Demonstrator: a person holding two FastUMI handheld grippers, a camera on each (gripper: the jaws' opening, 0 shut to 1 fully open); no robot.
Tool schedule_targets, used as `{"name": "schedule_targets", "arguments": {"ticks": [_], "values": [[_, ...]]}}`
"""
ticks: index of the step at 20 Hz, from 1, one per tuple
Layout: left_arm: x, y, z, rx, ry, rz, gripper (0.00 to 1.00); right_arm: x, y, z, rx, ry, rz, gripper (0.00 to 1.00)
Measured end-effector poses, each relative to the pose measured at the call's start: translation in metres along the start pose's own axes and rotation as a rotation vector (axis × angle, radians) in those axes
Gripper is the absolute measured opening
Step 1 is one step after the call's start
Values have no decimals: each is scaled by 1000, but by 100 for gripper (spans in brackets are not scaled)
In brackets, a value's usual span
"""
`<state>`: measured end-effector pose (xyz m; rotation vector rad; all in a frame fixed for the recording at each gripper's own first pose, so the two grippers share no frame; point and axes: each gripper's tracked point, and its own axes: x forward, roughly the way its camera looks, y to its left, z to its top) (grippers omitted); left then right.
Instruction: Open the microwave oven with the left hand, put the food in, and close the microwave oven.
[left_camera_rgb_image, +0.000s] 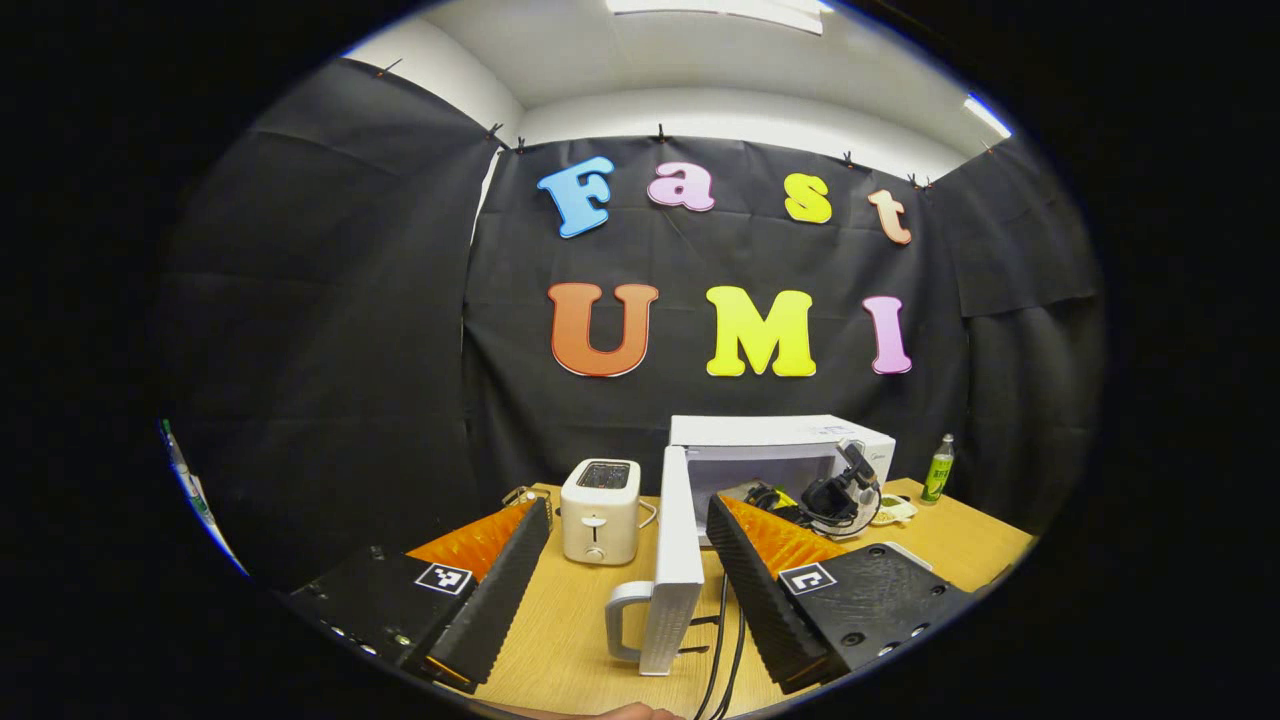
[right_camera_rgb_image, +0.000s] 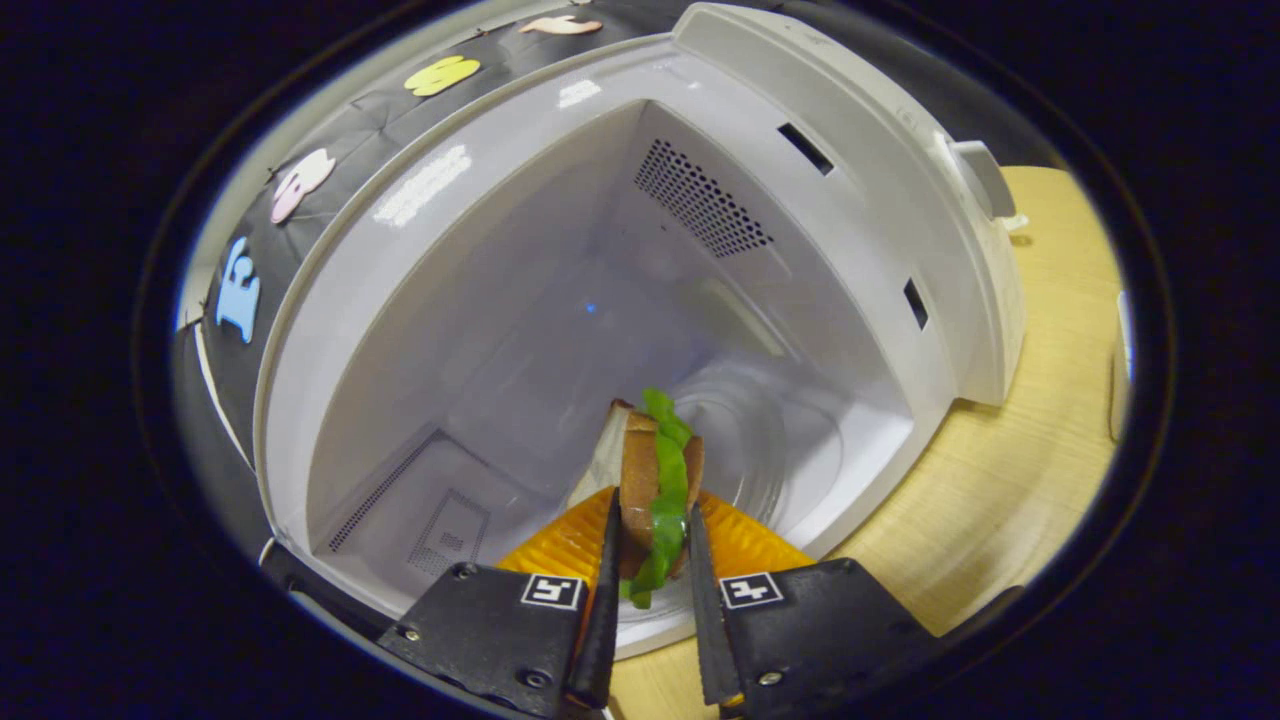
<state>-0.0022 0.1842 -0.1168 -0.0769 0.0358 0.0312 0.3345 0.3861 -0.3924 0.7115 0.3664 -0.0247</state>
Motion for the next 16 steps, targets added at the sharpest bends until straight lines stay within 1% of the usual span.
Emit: {"name": "schedule_targets", "arguments": {"ticks": [1, 2, 3, 4, 5, 7, 8, 9, 10, 11, 12, 13, 14, 15, 16], "values": [[0, 0, -1, -2, 3, 2, 95, 2, 2, 1, -64, -22, 3, 31], [-2, 0, -1, 0, 3, 2, 95, 3, 1, 2, -138, -46, -2, 41], [-2, -1, -2, 2, 2, 1, 95, 3, 0, 1, -203, -71, -5, 35], [-2, -2, -3, 3, 3, -1, 84, 3, -1, 2, -251, -93, -9, 41], [-1, -3, -4, 2, 4, -1, 84, 3, -3, 4, -296, -118, -16, 43], [-3, -1, -7, -3, 12, 5, 84, 1, -7, 9, -416, -176, -55, 53], [-5, -1, -7, -7, 17, 7, 95, 0, -11, 15, -492, -213, -92, 60], [-6, -1, -8, -9, 17, 10, 84, 0, -16, 15, -576, -229, -135, 61], [-9, -1, -7, -8, 15, 11, 95, -1, -19, 15, -643, -242, -158, 60], [-11, 1, -7, -7, 13, 16, 95, -3, -19, 17, -684, -270, -164, 74], [-13, 3, -8, -5, 9, 20, 84, -6, -18, 19, -705, -286, -168, 77], [-16, 4, -6, -3, 4, 26, 95, -9, -17, 19, -725, -294, -164, 70], [-17, 7, -7, -2, 1, 35, 95, -13, -17, 18, -756, -300, -159, 77], [-18, 12, -9, -4, 6, 48, 95, -15, -18, 20, -775, -303, -158, 80], [-20, 15, -13, -12, 17, 55, 95, -18, -18, 21, -769, -302, -131, 86]]}}
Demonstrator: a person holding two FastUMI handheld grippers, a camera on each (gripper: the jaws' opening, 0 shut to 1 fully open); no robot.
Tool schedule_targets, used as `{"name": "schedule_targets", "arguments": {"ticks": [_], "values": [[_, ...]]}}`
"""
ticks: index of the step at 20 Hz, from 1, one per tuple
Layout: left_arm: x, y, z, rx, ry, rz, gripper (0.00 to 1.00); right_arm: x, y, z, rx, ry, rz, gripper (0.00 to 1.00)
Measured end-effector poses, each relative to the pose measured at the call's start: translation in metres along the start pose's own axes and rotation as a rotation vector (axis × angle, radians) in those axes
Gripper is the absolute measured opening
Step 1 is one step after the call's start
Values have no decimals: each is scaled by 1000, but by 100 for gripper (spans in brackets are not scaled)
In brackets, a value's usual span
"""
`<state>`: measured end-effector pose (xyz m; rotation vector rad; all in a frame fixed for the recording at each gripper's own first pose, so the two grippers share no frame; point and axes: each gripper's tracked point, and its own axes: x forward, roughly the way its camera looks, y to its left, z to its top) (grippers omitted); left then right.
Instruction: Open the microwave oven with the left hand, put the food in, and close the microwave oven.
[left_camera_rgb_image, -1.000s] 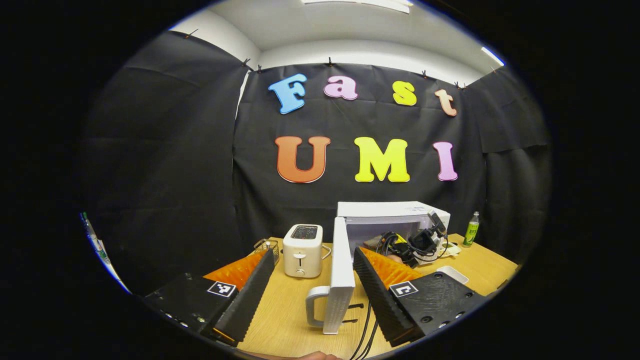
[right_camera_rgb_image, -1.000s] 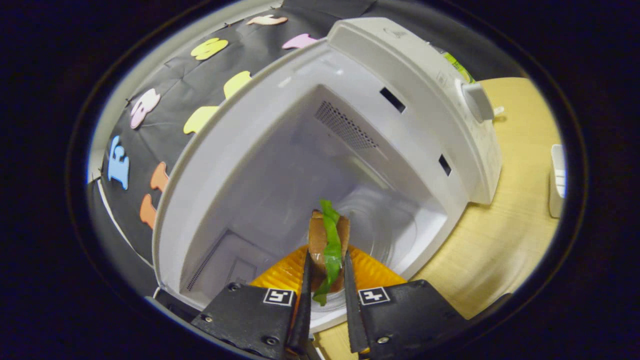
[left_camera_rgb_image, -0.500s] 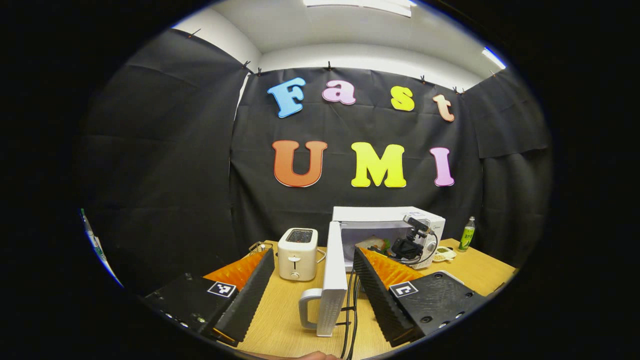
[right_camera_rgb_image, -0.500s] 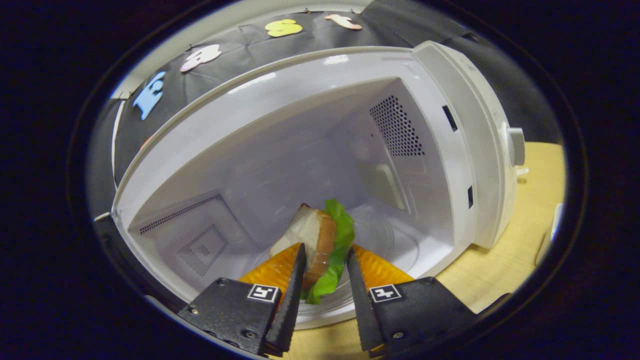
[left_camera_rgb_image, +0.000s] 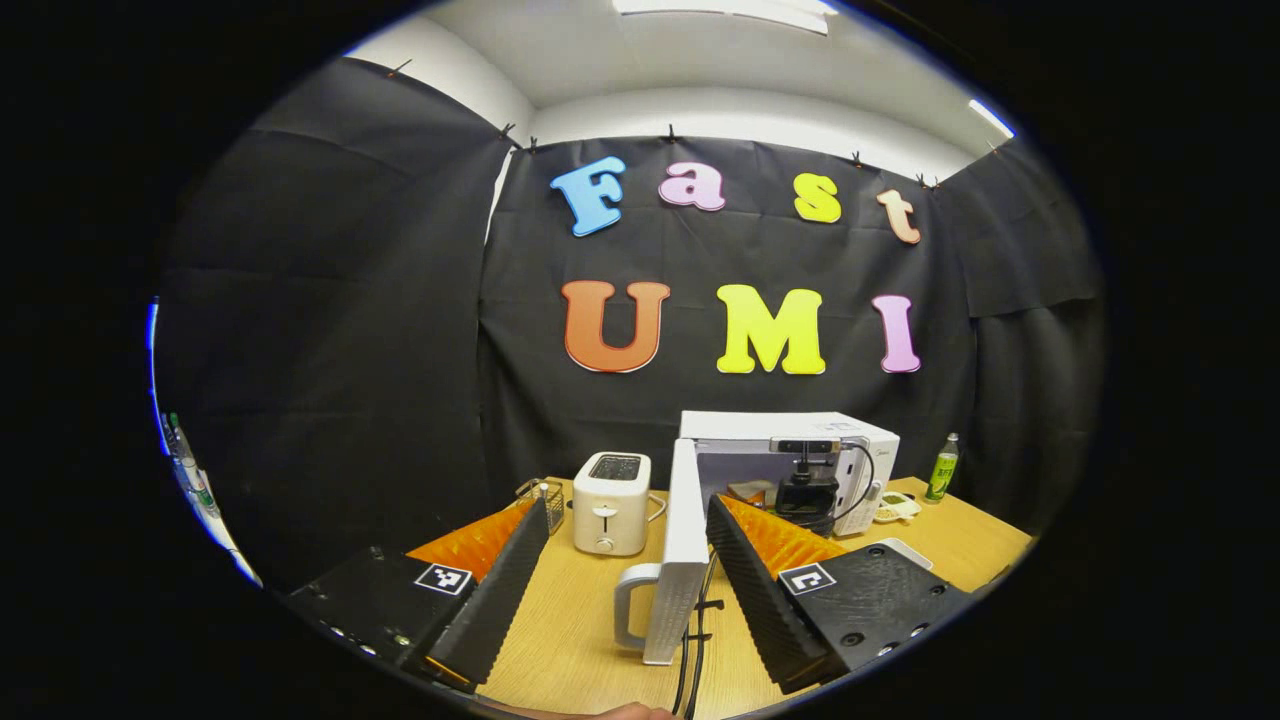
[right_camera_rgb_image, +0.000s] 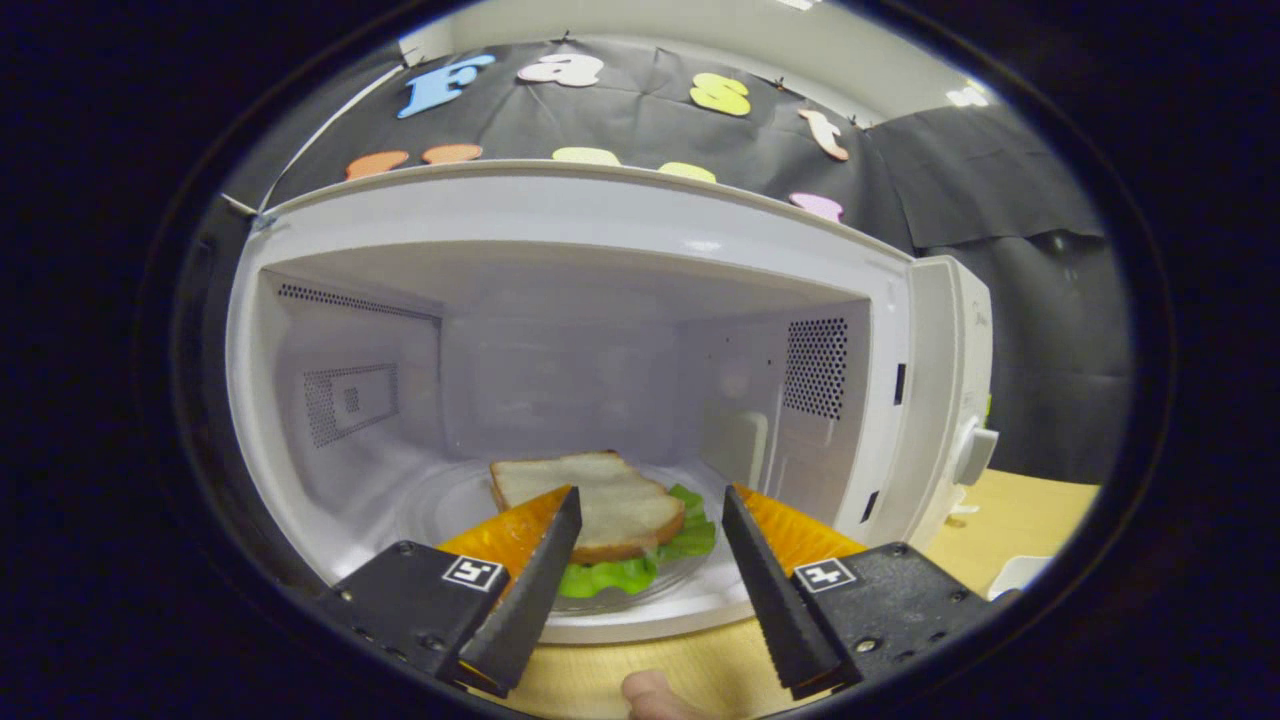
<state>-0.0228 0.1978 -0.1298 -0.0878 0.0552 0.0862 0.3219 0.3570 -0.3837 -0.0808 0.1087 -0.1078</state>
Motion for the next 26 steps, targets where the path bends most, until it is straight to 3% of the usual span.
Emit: {"name": "schedule_targets", "arguments": {"ticks": [1, 5, 6, 7, 9, 10, 12, 13, 15, 16, 18, 19, 20, 21, 22, 23, 24, 25, 26], "values": [[-2, 1, -3, -8, 5, 4, 95, -5, 3, 1, 24, 3, 39, 93], [-6, 17, -13, -19, 3, 44, 95, -33, -6, -2, 53, 13, 125, 94], [-5, 26, -17, -15, 3, 70, 95, -41, -6, 1, 40, -3, 153, 89], [-4, 35, -23, -8, 7, 98, 95, -46, -9, 3, 34, -13, 172, 94], [-3, 47, -34, -2, 18, 129, 95, -61, -13, 10, 43, -31, 220, 94], [-3, 50, -39, -7, 25, 130, 84, -70, -17, 12, 51, -31, 232, 94], [-3, 53, -49, -30, 42, 116, 84, -90, -25, 21, 58, -40, 252, 89], [-1, 57, -57, -42, 57, 115, 84, -99, -29, 25, 54, -38, 255, 94], [1, 62, -66, -61, 66, 106, 83, -117, -39, 36, 44, -31, 262, 94], [3, 64, -69, -65, 63, 100, 82, -126, -42, 41, 43, -23, 279, 89], [10, 67, -71, -62, 56, 90, 82, -146, -51, 52, 40, 13, 304, 94], [14, 71, -73, -57, 52, 91, 93, -158, -59, 61, 32, 25, 316, 94], [18, 74, -74, -51, 47, 92, 88, -172, -67, 74, 19, 17, 331, 94], [21, 76, -72, -48, 26, 86, 71, -186, -78, 87, -2, 5, 343, 94], [22, 79, -69, -39, 8, 84, 84, -200, -89, 101, -20, -20, 355, 94], [24, 84, -67, -34, -10, 91, 83, -212, -106, 115, -33, -45, 346, 89], [27, 87, -66, -30, -25, 87, 71, -223, -124, 128, -45, -67, 329, 93], [31, 91, -68, -25, -32, 94, 66, -236, -140, 142, -46, -88, 324, 93], [34, 94, -68, -26, -39, 90, 45, -246, -152, 153, -38, -95, 323, 93]]}}
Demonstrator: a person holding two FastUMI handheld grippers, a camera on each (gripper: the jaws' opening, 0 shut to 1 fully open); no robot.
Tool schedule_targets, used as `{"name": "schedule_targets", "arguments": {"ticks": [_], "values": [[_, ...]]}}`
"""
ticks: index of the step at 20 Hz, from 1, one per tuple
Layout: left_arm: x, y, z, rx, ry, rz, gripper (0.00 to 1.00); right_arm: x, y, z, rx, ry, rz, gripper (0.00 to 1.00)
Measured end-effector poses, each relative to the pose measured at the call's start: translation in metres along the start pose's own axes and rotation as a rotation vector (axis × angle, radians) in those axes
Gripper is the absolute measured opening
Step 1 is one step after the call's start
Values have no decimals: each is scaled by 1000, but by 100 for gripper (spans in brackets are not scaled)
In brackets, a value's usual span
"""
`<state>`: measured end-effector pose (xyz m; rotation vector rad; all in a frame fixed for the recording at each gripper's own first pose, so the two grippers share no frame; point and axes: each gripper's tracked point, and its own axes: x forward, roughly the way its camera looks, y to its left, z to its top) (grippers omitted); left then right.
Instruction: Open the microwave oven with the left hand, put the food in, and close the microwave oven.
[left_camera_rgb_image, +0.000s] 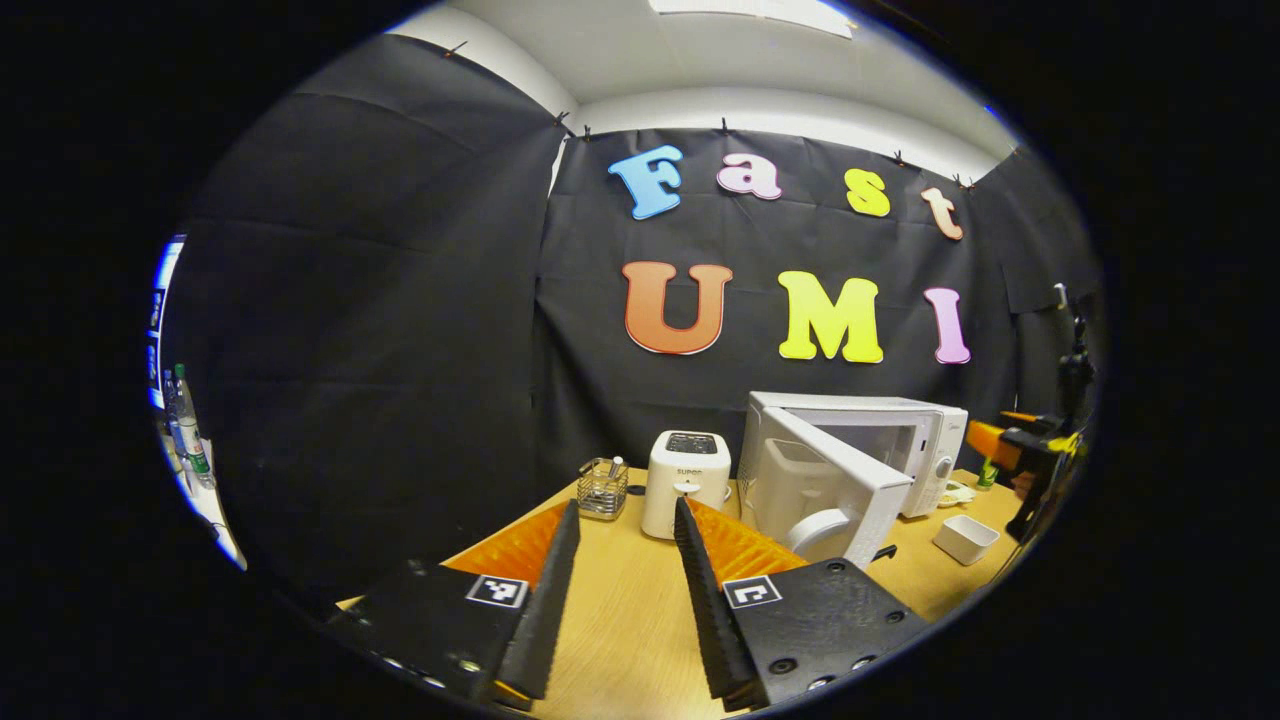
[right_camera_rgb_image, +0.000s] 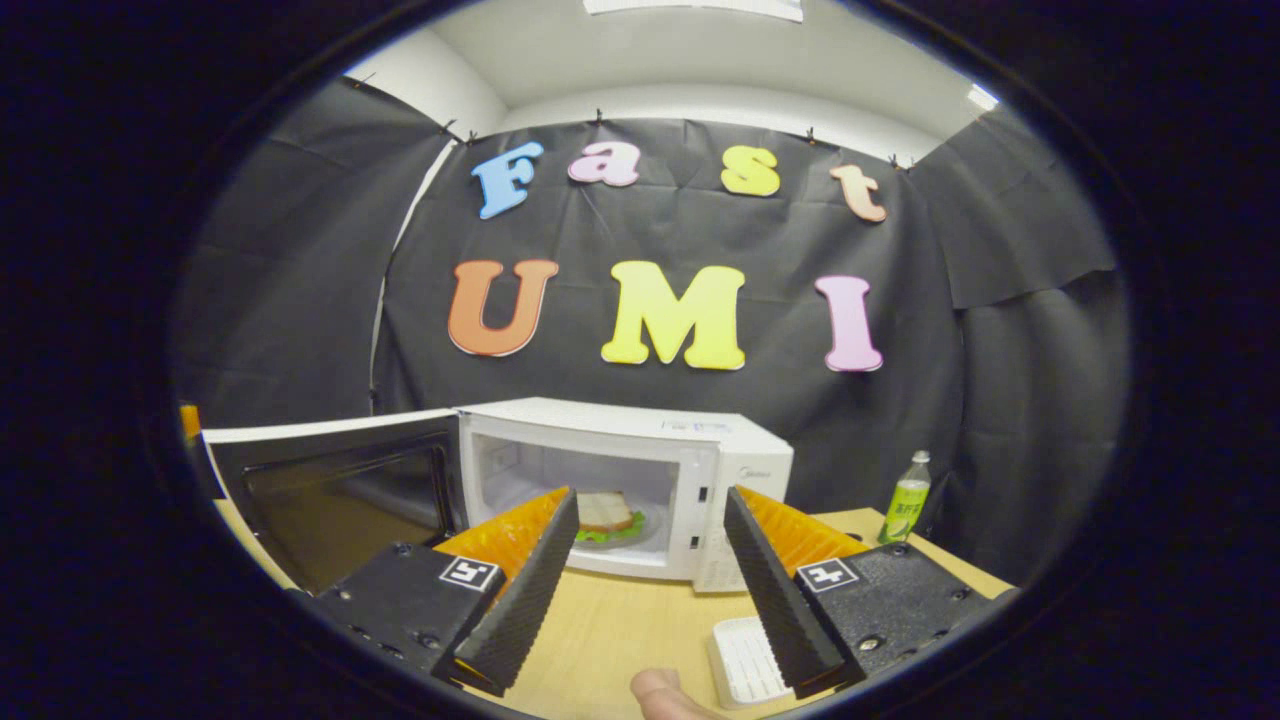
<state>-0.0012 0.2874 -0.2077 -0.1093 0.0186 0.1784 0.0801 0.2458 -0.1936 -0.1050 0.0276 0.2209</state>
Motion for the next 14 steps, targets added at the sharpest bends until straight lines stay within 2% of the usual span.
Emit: {"name": "schedule_targets", "arguments": {"ticks": [1, 2, 4, 5, 6, 9, 14], "values": [[3, -1, -1, -4, -2, -14, 36, -13, -11, 12, 15, -9, -4, 89], [5, -4, -2, -3, -9, -39, 31, -23, -21, 25, 30, -17, -5, 94], [7, -7, -9, 28, -4, -71, 16, -42, -39, 46, 38, -29, -11, 93], [14, -4, -13, 52, -14, -48, 17, -50, -50, 54, 32, -32, -17, 93], [14, -5, -16, 59, -12, -56, 0, -56, -62, 62, 22, -34, -32, 93], [21, -17, -34, 48, 29, -120, 0, -76, -92, 81, 0, -43, -78, 93], [23, -52, -63, 75, 71, -219, 0, -96, -122, 100, 33, -76, -71, 93]]}}
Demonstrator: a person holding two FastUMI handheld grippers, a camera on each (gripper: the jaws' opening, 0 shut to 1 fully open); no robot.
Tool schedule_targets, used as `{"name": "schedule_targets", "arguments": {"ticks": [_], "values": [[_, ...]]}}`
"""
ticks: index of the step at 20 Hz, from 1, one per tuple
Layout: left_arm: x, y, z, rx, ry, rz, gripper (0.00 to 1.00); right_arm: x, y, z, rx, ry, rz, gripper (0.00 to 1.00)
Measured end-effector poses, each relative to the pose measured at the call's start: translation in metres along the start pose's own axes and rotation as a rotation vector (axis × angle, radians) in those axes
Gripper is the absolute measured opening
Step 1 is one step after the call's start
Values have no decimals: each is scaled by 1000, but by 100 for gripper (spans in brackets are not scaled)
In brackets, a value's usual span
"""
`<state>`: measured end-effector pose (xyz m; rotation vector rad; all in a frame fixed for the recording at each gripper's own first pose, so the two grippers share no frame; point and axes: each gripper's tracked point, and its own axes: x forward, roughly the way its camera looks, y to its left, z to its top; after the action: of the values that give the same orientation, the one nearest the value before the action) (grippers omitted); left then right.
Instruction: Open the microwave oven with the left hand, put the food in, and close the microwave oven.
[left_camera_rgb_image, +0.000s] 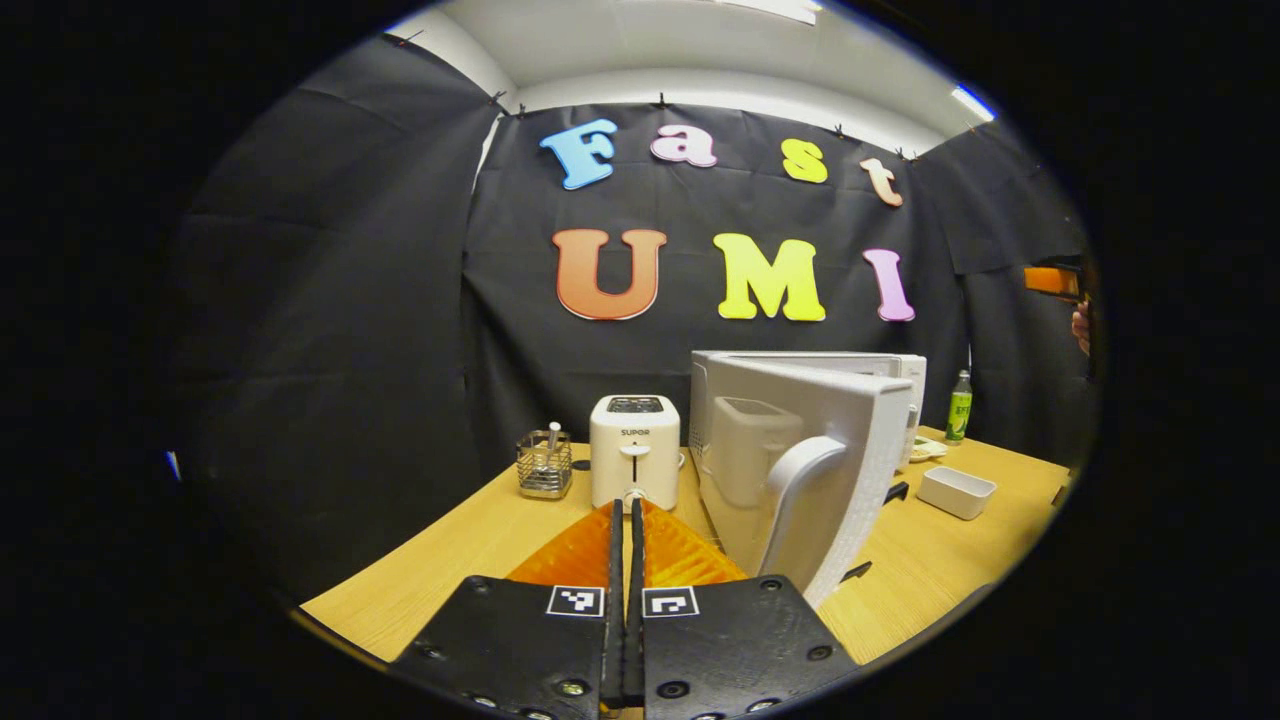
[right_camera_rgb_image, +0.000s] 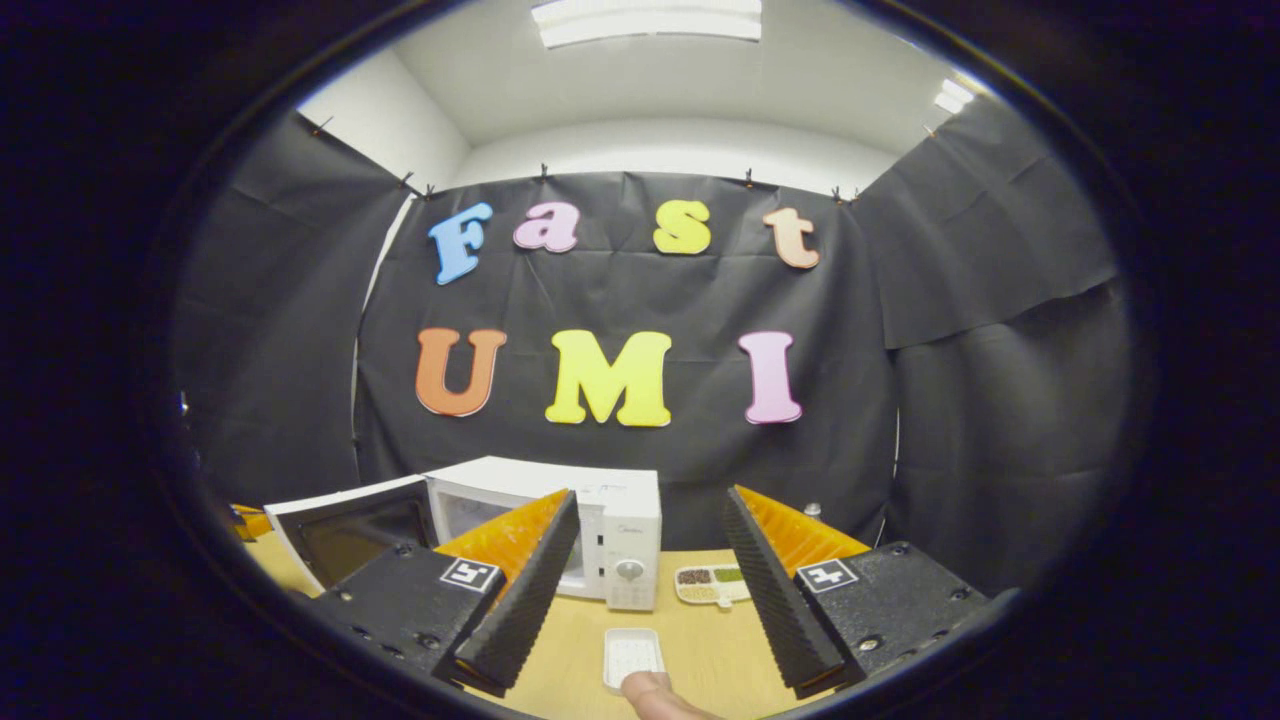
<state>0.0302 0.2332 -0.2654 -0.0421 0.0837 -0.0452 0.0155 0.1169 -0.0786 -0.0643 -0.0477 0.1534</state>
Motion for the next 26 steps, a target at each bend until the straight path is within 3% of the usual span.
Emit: {"name": "schedule_targets", "arguments": {"ticks": [2, 6, 10, 14, 15, 17, 18, 20, 21, 26], "values": [[10, -7, 0, -21, 8, -51, 0, -2, -10, 2, -3, -2, 3, 93], [15, -43, -5, -6, -3, -80, 0, -1, -26, 1, -1, -3, 23, 93], [14, -86, 2, -30, -16, -186, 0, 4, -45, -2, 16, -7, 30, 93], [15, -148, 5, -43, -21, -374, 0, 12, -63, -9, 21, 4, 33, 88], [21, -156, 3, -35, -11, -394, 0, 13, -66, -10, 23, 6, 37, 93], [30, -177, 3, -21, 3, -432, 0, 13, -72, -10, 29, 2, 40, 93], [35, -190, 2, -5, 10, -457, 0, 13, -76, -11, 29, -2, 40, 88], [45, -214, 3, 29, 11, -497, 0, 12, -82, -11, 25, -7, 37, 93], [52, -223, 1, 36, 18, -511, 0, 11, -84, -11, 23, -9, 35, 88], [84, -268, 10, 34, 6, -556, 0, 7, -99, -22, 37, 0, 25, 88]]}}
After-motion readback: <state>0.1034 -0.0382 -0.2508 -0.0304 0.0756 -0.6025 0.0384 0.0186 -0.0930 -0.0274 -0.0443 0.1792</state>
